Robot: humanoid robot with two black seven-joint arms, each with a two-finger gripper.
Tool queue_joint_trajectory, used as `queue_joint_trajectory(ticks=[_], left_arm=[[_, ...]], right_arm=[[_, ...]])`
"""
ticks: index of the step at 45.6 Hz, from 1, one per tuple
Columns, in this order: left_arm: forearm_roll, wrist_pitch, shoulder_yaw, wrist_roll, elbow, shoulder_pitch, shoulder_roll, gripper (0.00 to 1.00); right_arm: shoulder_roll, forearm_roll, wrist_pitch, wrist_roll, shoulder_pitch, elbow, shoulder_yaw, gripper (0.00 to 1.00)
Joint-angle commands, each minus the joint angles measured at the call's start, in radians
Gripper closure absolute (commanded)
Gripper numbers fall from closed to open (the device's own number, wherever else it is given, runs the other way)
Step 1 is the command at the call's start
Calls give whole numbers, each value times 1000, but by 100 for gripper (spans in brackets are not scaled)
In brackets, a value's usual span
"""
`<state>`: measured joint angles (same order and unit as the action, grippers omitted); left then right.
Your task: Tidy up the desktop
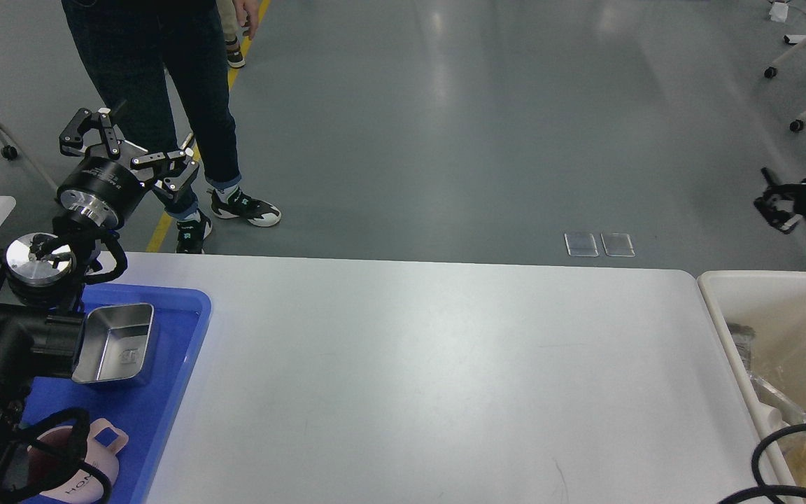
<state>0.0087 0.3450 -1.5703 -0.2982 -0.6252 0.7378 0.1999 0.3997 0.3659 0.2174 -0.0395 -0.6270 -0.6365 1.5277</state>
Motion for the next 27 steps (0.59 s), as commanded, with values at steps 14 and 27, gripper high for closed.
queue_joint_trajectory(ticks=[14,27], left_arm=[[-19,19,-24,99,87,-1,-160,3],[-76,123,16,87,90,-41,-224,3]], right_arm=[[-335,-185,45,12,10,-2,172,0],[-426,-191,91,7,41,-6,184,0]])
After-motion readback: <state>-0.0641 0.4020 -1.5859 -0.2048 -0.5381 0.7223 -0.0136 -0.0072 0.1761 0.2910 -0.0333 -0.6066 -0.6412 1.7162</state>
